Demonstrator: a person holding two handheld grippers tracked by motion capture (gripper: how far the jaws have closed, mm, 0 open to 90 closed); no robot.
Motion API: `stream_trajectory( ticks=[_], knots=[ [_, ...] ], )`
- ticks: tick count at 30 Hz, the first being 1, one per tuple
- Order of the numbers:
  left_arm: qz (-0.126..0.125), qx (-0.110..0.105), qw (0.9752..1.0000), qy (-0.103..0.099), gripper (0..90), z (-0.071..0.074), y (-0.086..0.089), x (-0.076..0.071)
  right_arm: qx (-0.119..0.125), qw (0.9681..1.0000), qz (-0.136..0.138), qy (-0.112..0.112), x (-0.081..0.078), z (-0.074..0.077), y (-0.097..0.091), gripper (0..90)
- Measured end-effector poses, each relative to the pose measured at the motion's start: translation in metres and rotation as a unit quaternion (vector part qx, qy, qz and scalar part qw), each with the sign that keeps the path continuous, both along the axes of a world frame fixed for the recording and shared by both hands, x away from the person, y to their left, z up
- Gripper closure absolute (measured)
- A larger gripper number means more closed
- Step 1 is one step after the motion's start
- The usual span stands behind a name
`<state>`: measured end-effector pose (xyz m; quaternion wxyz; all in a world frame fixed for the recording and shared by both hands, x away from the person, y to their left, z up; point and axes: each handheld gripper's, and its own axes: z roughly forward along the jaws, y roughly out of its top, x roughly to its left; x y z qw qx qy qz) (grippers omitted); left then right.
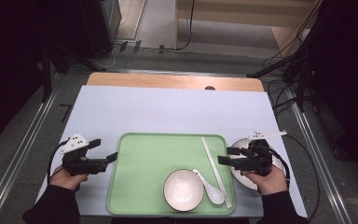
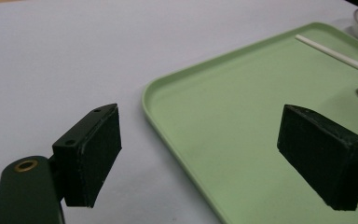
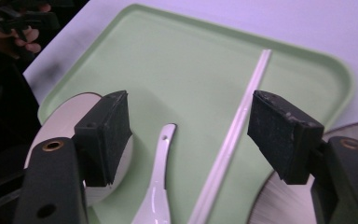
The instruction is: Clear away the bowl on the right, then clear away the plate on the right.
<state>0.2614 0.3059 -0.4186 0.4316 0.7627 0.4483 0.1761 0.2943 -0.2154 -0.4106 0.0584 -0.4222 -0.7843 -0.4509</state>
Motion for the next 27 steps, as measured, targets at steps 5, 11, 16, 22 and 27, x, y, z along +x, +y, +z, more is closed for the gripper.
stream_trajectory(
  ticks=[5,11,16,22,27],
  knots=[
    [-0.01,-0.001,0.9999,0.006,13.7,0.0,0.003,0.0,-0.008,0.9997,-0.019,-0.011,0.001,0.0,-0.014,30.2],
    [-0.015,-0.012,0.9998,0.011,16.2,0.0,0.005,0.0,-0.007,0.9987,-0.049,-0.015,0.0,-0.003,-0.041,30.6],
    [-0.018,-0.017,0.9997,0.009,20.6,0.0,0.005,-0.001,-0.002,0.9973,-0.073,-0.012,0.001,-0.009,-0.064,30.6],
    [-0.02,-0.032,0.9993,0.005,25.6,0.001,0.006,-0.002,-0.005,0.9945,-0.105,-0.006,0.001,-0.014,-0.084,31.4],
    [-0.016,-0.035,0.9993,-0.002,26.8,0.001,0.007,-0.002,-0.006,0.9916,-0.129,-0.007,0.001,-0.017,-0.099,33.4]
  ],
)
